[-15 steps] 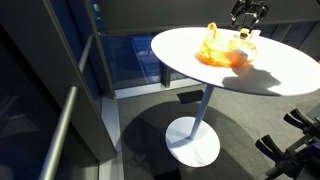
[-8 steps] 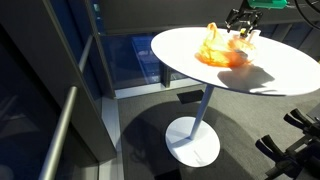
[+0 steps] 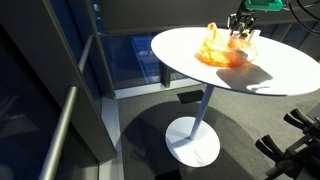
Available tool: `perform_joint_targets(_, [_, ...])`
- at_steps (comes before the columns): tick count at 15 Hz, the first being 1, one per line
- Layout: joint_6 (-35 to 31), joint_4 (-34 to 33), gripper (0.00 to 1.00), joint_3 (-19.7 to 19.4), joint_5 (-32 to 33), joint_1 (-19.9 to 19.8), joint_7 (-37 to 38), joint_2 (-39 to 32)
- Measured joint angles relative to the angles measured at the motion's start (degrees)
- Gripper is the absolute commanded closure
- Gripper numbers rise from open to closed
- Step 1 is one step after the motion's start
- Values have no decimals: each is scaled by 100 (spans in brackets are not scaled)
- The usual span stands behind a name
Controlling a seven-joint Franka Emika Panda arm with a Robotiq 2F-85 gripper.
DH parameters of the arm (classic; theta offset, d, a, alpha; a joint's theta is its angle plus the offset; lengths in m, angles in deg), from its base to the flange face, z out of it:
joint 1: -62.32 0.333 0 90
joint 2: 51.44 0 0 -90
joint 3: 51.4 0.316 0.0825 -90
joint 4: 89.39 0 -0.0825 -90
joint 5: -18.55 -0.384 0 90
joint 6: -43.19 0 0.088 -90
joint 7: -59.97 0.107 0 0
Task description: Put the white bottle inside the plastic bag
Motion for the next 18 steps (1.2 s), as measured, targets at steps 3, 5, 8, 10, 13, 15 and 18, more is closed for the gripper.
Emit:
perform_joint_targets(3, [5, -91, 81, -10, 0, 2, 3, 26])
perform_joint_targets(5, [6, -103, 81, -10, 0, 19, 3, 125])
perform_joint_targets(8, [13, -84, 81, -10, 0, 71, 3, 367])
perform_joint_targets(10, [21, -17, 81, -10, 1, 112, 3, 577])
perform_joint_targets(13, [26, 247, 81, -10, 13, 192, 3, 996])
perform_joint_targets(15, [47, 491, 81, -6, 19, 257, 3, 1316])
perform_joint_targets(18, [201, 837, 81, 15, 22, 351, 3, 1758])
